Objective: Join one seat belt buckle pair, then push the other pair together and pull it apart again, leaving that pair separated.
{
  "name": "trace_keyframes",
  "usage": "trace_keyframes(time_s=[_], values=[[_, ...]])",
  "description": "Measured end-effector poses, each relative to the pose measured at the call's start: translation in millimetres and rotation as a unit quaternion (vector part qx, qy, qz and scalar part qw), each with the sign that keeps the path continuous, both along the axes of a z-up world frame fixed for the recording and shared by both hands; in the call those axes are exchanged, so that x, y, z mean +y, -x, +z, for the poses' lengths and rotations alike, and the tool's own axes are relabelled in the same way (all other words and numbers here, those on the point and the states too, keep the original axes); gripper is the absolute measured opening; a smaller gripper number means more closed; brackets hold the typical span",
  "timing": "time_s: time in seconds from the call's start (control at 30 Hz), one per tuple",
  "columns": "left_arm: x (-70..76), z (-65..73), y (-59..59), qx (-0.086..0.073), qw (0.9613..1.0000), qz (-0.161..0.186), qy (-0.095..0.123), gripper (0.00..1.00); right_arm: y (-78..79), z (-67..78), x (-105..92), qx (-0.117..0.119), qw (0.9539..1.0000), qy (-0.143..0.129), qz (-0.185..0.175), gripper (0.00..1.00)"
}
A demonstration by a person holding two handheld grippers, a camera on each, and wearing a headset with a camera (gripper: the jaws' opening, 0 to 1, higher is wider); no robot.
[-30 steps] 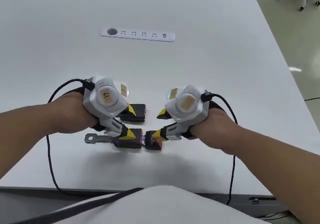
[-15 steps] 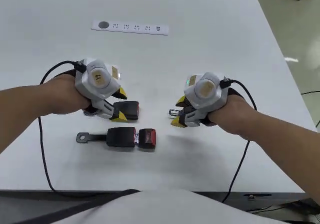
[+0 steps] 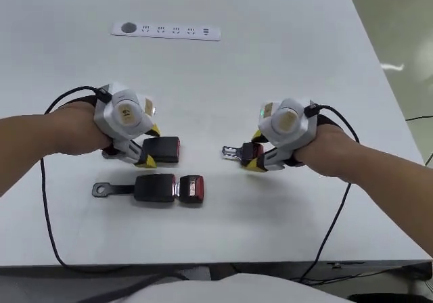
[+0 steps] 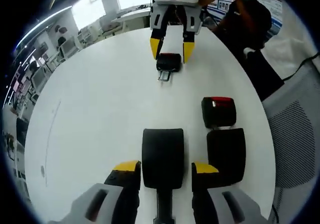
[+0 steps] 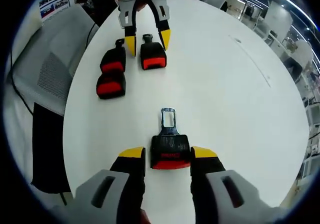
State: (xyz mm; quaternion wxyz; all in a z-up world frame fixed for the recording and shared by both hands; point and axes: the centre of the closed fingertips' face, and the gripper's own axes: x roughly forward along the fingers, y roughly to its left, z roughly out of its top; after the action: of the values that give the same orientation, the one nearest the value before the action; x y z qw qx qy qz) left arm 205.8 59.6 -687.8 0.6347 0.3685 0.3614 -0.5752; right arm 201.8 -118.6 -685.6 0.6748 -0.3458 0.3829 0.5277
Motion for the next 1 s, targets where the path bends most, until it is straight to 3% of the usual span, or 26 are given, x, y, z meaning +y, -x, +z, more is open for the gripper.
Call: trace_keyframes(time_s=[0.23,0.43,0.5,0.6,0.77,1.0], values=[[-0.9,-4.9,-5.2,0.014,0.9999,0.002,0.002,0.34,-1.4,-1.4,0.0,0.008,1.0,-0.004,0.003,0.31],[0.3,-7.8,-6.1,0.025,0.9997,0.008,0.003,0.34,-3.5,-5.6,3.2,0.005,0.9996,-0.001,0.028,0.31],[-1.3,-8.5,-3.8,0.025,0.9996,0.009,0.006,0.34,-6.5,-7.7,4.3,-0.005,0.9989,0.008,0.047,0.31],[-2.7,-8.1,-1.8,0.024,0.9997,0.006,0.003,0.34,-7.7,-6.6,8.2,0.0,0.9989,0.008,0.047,0.31],[-2.6,-7.2,-0.5,0.022,0.9997,-0.005,-0.005,0.33,-6.4,-8.1,24.3,-0.002,0.9985,0.002,0.055,0.31],[-0.9,-6.6,-2.1,0.022,0.9998,0.0,0.001,0.33,-1.1,-7.8,61.1,-0.003,0.9971,-0.011,0.075,0.31]])
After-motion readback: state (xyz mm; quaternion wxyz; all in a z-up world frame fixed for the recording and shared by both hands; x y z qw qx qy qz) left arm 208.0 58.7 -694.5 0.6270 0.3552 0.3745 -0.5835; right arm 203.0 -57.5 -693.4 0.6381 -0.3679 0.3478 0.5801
